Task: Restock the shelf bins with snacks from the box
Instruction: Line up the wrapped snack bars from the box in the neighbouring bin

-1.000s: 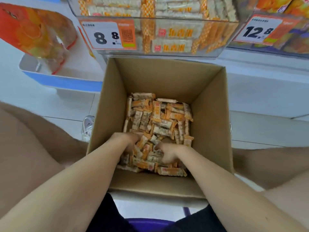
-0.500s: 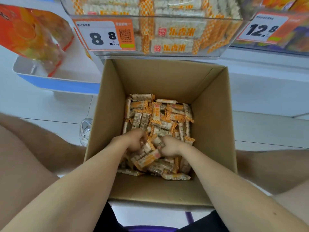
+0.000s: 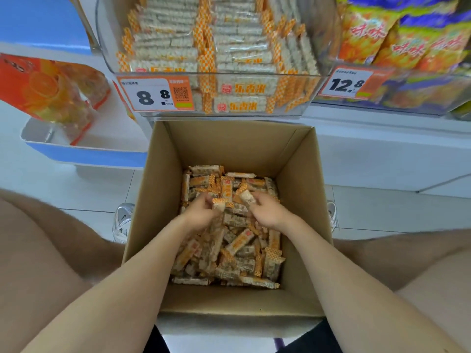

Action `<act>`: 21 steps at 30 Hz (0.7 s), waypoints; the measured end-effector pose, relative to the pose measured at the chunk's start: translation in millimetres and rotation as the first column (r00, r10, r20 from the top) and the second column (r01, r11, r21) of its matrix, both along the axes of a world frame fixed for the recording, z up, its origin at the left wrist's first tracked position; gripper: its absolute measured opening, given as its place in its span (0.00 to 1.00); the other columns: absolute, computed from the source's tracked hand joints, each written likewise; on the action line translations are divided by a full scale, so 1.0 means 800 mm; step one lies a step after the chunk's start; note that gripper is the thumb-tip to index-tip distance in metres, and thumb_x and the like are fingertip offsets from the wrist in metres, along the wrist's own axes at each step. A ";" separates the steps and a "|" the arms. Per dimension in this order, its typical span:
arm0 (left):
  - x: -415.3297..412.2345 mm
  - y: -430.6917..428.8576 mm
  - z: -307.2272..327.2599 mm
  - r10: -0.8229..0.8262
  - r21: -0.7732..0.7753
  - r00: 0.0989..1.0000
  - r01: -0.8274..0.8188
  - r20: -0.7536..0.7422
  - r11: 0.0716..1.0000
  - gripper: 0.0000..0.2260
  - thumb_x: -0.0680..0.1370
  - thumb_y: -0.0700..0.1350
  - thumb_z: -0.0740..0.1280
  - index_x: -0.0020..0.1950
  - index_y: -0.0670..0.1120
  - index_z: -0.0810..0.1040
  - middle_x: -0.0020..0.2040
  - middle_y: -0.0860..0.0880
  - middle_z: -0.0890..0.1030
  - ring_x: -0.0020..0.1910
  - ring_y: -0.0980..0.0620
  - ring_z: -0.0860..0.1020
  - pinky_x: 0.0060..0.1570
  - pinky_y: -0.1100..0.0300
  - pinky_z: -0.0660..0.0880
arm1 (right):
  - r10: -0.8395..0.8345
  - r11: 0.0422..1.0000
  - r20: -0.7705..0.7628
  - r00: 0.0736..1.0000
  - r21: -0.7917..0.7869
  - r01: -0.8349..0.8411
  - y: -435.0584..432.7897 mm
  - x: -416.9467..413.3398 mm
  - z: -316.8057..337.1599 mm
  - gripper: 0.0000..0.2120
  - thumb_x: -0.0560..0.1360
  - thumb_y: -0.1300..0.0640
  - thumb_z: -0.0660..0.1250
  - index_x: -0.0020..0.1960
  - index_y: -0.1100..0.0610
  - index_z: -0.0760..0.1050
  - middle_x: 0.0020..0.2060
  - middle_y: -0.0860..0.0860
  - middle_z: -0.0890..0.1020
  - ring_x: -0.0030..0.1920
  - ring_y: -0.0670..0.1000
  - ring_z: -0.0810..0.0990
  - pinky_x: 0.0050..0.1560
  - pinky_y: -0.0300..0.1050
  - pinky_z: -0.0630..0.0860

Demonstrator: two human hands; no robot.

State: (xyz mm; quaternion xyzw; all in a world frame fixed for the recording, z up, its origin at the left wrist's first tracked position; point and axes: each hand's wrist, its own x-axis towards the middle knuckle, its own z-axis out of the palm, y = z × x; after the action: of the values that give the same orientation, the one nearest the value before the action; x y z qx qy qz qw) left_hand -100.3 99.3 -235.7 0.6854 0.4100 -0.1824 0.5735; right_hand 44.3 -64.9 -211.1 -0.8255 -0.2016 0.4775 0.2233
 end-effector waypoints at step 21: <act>0.013 0.000 0.183 0.366 -0.434 0.831 -0.171 0.418 0.884 0.15 0.87 0.47 0.60 0.71 0.45 0.77 0.63 0.42 0.84 0.63 0.42 0.83 0.60 0.43 0.80 | -0.204 0.882 0.341 0.918 0.470 0.022 -0.011 -0.012 0.172 0.23 0.71 0.39 0.79 0.62 0.45 0.81 0.46 0.42 0.86 0.46 0.37 0.84 0.48 0.38 0.80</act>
State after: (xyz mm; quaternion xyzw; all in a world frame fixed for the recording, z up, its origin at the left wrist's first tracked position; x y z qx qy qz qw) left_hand -90.3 99.1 -89.4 0.5189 0.3022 0.0053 0.7996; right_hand 34.5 -73.7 -73.8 -0.8368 -0.2983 0.2329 0.3957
